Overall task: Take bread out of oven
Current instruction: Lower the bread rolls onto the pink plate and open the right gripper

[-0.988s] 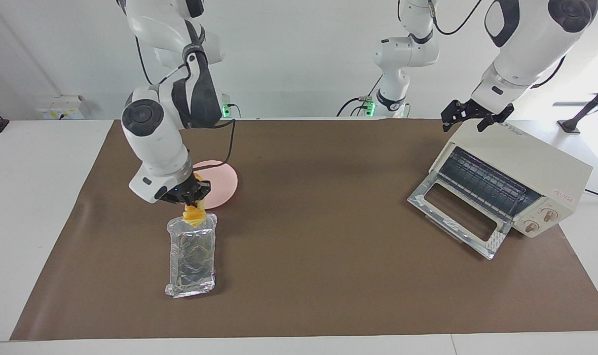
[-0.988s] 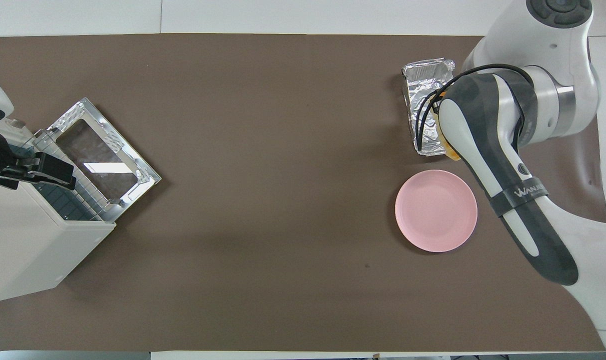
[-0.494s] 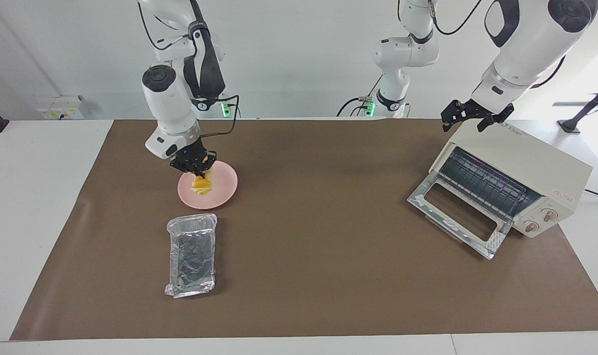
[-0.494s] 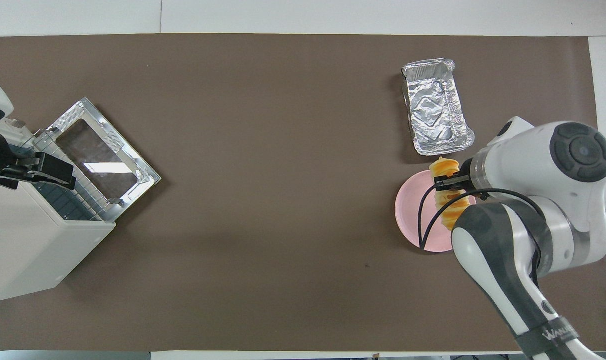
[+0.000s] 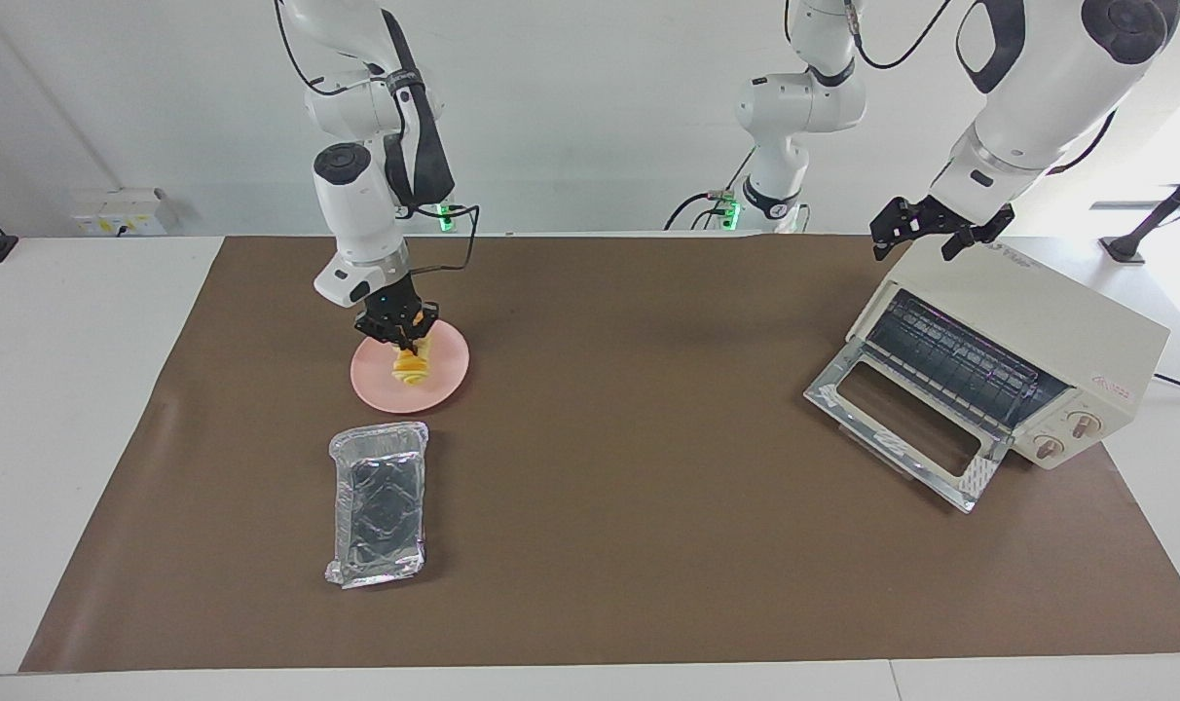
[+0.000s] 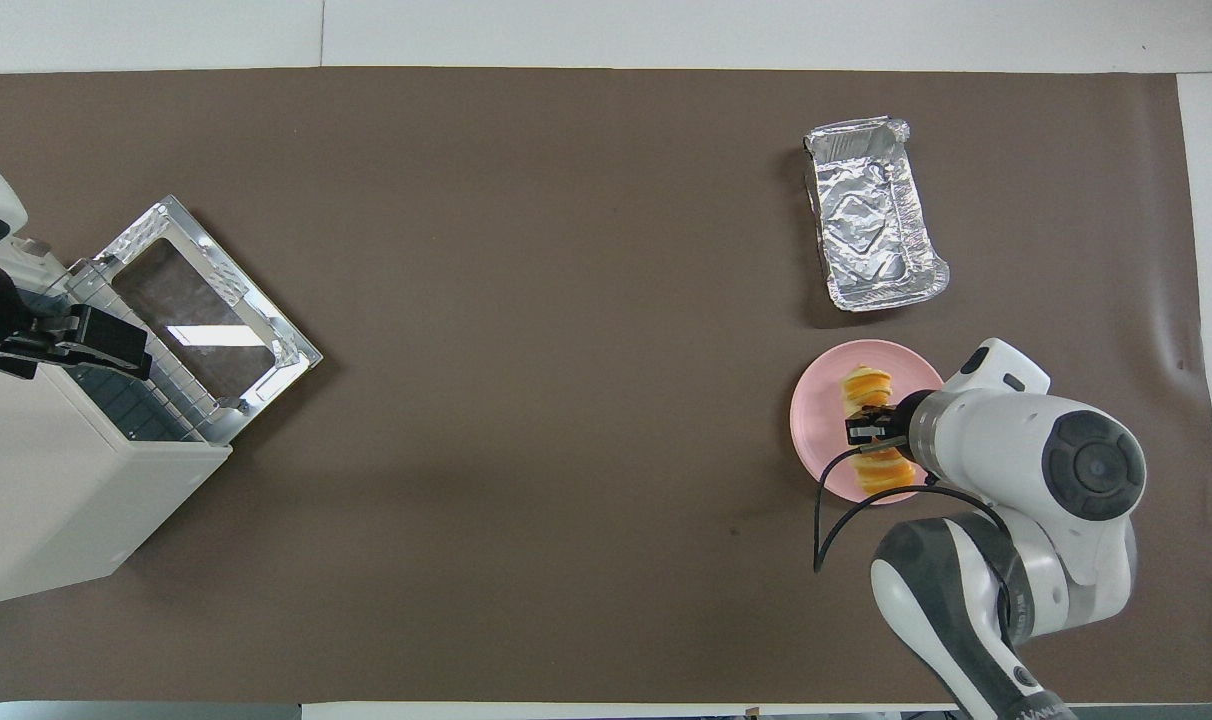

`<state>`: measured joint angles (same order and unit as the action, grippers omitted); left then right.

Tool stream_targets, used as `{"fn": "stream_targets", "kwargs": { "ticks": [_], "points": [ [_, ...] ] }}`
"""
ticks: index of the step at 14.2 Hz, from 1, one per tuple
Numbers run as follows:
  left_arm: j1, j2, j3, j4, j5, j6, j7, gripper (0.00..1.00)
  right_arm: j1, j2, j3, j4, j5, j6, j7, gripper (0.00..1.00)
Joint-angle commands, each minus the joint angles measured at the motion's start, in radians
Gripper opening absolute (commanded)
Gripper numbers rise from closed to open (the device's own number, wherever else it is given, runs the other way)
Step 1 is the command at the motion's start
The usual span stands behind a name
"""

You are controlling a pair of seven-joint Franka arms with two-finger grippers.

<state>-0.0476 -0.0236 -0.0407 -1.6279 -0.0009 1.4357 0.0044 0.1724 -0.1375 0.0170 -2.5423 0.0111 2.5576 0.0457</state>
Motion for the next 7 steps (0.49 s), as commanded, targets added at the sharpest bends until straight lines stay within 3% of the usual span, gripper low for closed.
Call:
{"fn": "stream_targets", "kwargs": {
  "ticks": [1,5,6,7],
  "points": [
    [-0.005,-0.012,0.004,-0.012,0.013,0.012,0.0,1.0,0.004,0.041,0.003,-0.012,0.01,0.064,0.009,0.0],
    [-0.005,-0.012,0.005,-0.012,0.015,0.012,0.0,1.0,0.004,0.041,0.003,-0.009,0.01,0.053,0.009,0.0],
    [-0.003,-0.012,0.005,-0.012,0.013,0.012,0.0,1.0,0.004,0.041,0.003,-0.007,0.009,0.052,0.009,0.26],
    [-0.005,-0.012,0.005,-0.012,0.015,0.012,0.0,1.0,0.004,0.041,0.003,-0.004,0.009,0.05,0.008,0.86]
  ]
}}
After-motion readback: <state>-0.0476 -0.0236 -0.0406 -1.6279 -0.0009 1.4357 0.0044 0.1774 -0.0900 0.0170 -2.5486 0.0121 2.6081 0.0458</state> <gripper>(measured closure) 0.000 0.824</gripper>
